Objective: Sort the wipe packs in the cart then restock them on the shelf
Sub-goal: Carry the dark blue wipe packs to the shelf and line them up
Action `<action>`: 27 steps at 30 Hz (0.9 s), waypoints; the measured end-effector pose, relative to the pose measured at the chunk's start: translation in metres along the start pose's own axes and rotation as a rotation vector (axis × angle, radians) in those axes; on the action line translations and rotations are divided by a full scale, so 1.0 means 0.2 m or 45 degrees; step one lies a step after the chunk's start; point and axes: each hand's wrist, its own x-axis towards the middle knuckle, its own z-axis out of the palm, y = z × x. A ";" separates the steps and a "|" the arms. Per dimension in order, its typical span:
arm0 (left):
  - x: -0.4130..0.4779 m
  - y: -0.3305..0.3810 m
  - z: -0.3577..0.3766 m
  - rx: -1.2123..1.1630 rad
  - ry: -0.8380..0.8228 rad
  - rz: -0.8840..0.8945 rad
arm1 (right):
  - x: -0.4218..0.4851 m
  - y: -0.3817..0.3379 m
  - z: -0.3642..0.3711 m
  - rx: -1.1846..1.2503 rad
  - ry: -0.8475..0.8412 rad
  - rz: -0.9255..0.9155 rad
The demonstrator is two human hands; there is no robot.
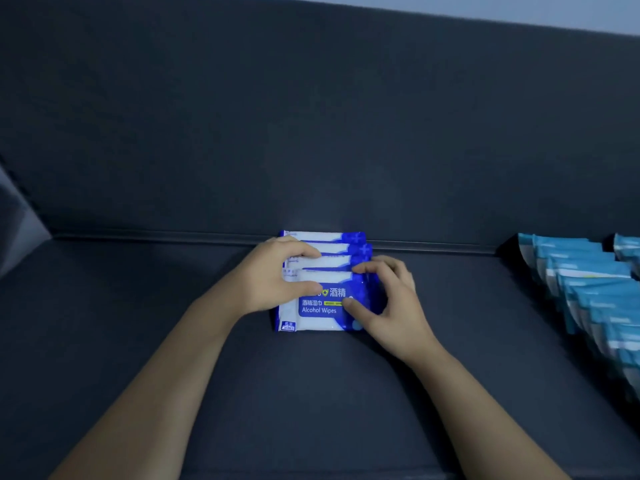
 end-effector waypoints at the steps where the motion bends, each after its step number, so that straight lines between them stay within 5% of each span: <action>1: 0.00 0.00 0.00 0.022 0.005 0.023 | 0.00 0.00 0.00 -0.002 -0.005 0.000; 7: -0.04 0.07 0.01 0.378 0.067 0.172 | -0.03 -0.08 -0.06 -0.140 0.033 -0.009; 12: -0.10 0.31 0.00 0.604 0.121 0.387 | -0.28 -0.21 -0.34 -0.699 0.080 0.022; 16: -0.19 0.70 0.15 0.688 0.151 0.592 | -0.59 -0.23 -0.61 -1.006 0.353 0.053; 27: -0.95 1.99 1.13 0.766 -0.052 1.134 | -2.18 -0.09 -1.50 -1.372 0.654 0.867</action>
